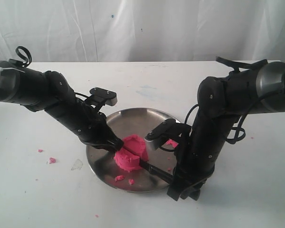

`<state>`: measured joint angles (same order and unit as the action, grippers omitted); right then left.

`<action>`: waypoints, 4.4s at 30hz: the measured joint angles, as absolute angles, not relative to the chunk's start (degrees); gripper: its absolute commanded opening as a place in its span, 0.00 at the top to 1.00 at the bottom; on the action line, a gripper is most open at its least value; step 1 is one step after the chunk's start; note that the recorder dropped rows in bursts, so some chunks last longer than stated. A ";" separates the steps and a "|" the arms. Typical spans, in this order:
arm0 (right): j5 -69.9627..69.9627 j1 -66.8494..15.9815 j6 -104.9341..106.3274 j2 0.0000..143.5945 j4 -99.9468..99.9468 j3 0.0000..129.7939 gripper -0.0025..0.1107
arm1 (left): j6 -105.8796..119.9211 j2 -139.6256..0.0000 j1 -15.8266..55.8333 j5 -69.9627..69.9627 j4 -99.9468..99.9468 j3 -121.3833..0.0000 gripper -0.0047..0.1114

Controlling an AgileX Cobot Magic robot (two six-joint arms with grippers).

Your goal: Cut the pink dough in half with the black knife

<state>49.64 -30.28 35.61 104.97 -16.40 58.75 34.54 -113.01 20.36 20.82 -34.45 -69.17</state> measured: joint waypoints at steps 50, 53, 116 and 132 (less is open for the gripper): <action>56.18 -30.28 36.59 105.03 -20.52 60.39 0.98 | 27.07 -77.81 20.48 34.73 -9.37 -69.17 0.96; 53.98 -30.28 36.12 105.03 -19.70 60.39 0.98 | 27.07 -77.81 20.48 34.73 -9.37 -69.17 0.96; 38.90 -22.61 11.68 101.61 -10.29 62.70 0.98 | 25.25 -77.81 20.48 34.91 -9.37 -68.97 0.96; 37.34 -22.61 14.61 105.91 -14.13 62.70 0.98 | 24.49 -77.81 20.48 36.66 -9.37 -68.97 0.96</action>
<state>37.34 -22.61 14.61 105.91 -14.13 62.70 24.49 -77.81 20.48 36.66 -9.37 -68.97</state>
